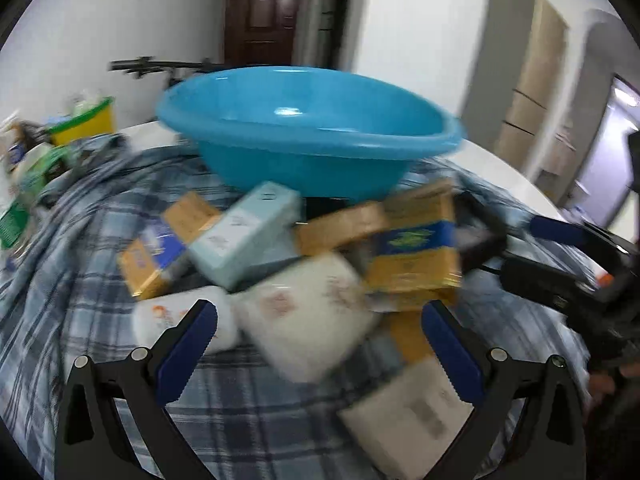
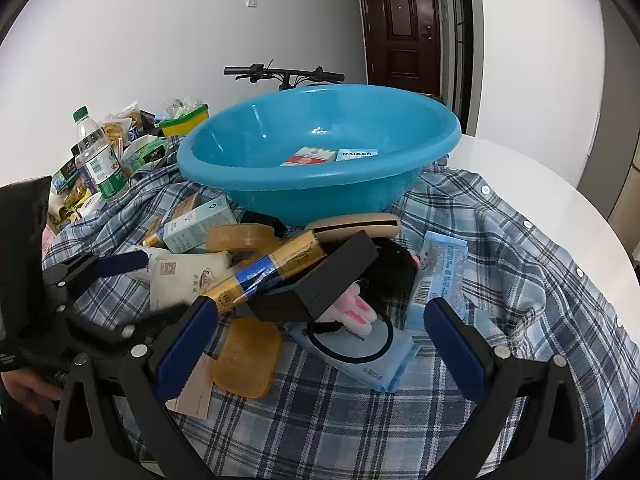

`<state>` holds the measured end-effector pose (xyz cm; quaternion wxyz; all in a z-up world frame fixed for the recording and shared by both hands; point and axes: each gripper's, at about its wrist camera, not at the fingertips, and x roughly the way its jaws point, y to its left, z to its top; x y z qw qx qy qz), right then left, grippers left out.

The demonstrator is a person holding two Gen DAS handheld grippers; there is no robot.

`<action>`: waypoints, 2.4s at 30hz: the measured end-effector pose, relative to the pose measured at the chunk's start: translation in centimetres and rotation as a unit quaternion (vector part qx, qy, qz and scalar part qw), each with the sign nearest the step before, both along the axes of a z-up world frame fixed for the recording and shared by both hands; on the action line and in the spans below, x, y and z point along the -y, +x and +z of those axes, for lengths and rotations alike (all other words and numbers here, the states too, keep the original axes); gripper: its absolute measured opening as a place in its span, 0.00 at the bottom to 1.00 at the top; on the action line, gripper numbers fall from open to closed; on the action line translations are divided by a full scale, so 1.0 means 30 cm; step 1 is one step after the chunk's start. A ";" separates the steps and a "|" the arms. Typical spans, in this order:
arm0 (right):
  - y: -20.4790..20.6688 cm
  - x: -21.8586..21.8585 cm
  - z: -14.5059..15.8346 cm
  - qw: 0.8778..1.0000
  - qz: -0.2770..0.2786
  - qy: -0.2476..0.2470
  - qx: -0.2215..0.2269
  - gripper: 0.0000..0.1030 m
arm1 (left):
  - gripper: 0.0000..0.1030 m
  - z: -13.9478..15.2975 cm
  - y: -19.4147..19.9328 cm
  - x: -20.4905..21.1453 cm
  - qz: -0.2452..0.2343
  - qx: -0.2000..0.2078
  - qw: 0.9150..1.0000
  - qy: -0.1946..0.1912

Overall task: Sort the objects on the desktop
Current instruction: 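Lower both open grippers toward the pile of items in front of the basin, then grasp the white Saizeriya pack with the left gripper while the right gripper approaches the gold-blue cigarette pack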

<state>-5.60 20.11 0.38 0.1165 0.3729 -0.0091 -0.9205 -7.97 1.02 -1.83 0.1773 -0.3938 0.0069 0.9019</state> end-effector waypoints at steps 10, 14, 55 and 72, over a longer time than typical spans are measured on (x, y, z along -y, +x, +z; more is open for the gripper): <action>-0.008 -0.022 -0.001 1.000 -0.010 -0.008 0.003 1.00 | 0.67 0.006 0.016 0.004 -0.039 0.005 0.999 0.000; -0.009 -0.024 -0.005 1.000 -0.009 -0.008 0.004 1.00 | 0.47 0.002 0.040 -0.012 -0.047 0.009 0.999 -0.024; -0.015 -0.061 -0.027 0.999 -0.023 -0.024 0.016 1.00 | 0.81 -0.051 0.064 -0.113 -0.171 0.043 0.983 -0.058; -0.016 -0.080 -0.030 0.999 -0.029 -0.029 0.019 1.00 | 0.42 -0.062 0.025 -0.045 -0.033 0.038 0.998 -0.044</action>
